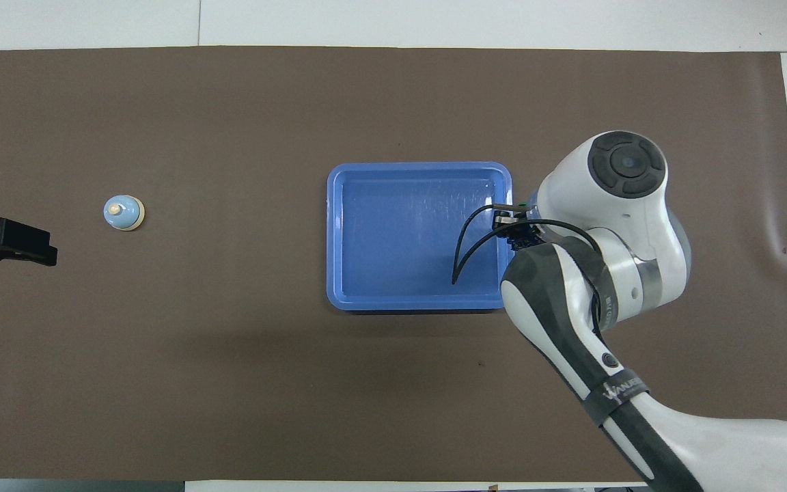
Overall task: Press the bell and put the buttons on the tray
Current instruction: 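Carry the green button over the blue tray with the right gripper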
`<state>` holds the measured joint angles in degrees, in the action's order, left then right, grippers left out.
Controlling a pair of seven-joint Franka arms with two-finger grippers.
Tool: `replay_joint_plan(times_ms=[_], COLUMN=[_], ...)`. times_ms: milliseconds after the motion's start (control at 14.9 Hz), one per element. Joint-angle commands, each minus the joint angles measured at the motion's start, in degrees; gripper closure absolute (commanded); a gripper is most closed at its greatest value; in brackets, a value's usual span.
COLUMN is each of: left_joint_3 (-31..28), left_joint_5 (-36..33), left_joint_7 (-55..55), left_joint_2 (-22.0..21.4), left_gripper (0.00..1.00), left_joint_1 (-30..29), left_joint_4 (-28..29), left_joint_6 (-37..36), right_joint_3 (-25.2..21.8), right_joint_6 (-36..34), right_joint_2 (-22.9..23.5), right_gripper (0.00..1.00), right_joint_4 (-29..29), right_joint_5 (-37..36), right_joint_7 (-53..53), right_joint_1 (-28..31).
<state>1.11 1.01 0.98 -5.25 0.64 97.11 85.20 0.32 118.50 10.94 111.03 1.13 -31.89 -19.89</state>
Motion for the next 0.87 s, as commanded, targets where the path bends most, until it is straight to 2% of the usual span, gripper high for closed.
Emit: replay_joint_plan(times_ms=[0, 201, 669, 803], left_joint_3=[0.12, 0.12, 0.12, 0.12], left_joint_5=[-0.92, -0.92, -0.92, -0.92], left_joint_7=[-0.27, -0.27, -0.27, -0.27], left_joint_2=[-0.03, -0.03, -0.03, -0.03], left_gripper=[0.0, 0.0, 0.0, 0.0], left_joint_1=[-0.2, -0.2, -0.2, -0.2], left_joint_4=[-0.17, -0.17, -0.17, -0.17], left_joint_6=[-0.47, -0.47, -0.47, -0.47], right_joint_3=[-0.14, -0.14, -0.14, -0.14], right_joint_6=[-0.38, 0.93, 6.21, 6.56], right_joint_2=[0.92, 1.54, 2.33, 2.33], right_gripper=[1.0, 1.0, 1.0, 1.0], right_joint_4=[-0.12, 1.2, 3.75, 4.63], right_joint_5=[0.19, 0.27, 0.1, 0.01], right_joint_7=[-5.53, -6.16, -4.93, -0.4], right_joint_1=[-3.4, -5.6, -5.6, -5.6])
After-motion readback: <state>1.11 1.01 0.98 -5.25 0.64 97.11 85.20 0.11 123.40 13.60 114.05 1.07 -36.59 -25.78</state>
